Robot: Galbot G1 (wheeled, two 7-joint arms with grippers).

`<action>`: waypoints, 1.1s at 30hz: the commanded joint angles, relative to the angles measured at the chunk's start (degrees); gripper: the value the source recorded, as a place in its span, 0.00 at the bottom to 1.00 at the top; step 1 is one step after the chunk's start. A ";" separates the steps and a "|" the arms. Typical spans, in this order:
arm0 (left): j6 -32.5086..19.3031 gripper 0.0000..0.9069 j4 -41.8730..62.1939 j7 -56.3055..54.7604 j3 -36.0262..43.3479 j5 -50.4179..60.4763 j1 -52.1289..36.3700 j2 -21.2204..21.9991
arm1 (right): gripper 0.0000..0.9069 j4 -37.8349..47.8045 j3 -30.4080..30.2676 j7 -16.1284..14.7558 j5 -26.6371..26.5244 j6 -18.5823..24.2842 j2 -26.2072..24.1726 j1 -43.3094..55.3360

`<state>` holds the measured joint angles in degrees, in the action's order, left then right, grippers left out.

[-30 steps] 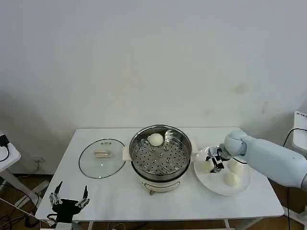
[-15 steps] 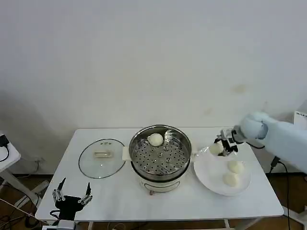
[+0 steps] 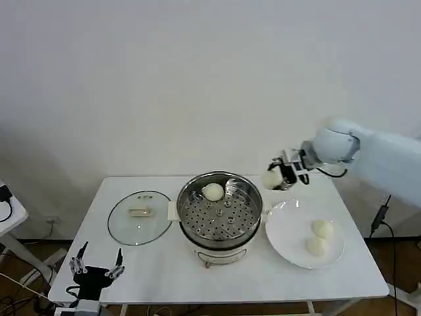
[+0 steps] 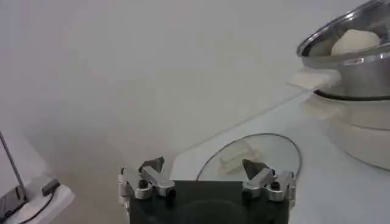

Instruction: Take steamed baozi put them in steamer then cover it.

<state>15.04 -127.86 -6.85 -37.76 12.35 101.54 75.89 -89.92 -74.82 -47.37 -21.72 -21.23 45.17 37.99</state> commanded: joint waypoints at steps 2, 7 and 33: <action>-0.03 1.00 -0.19 0.00 -0.69 -0.42 0.08 -0.01 | 0.73 -1.63 -2.49 3.39 -11.20 -6.76 12.92 3.86; -0.01 1.00 -0.39 -0.10 -1.21 -0.64 -0.15 0.21 | 0.74 2.25 -2.49 4.41 -12.77 -9.19 19.26 0.92; -0.06 1.00 0.11 -0.10 -2.65 -1.74 -1.05 0.47 | 0.73 14.33 -2.87 3.61 -9.13 -12.27 29.12 -8.83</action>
<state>15.02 -127.77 -6.93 -40.32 10.58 100.46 76.40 -76.93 -77.43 -43.86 -30.67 -32.76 72.37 30.18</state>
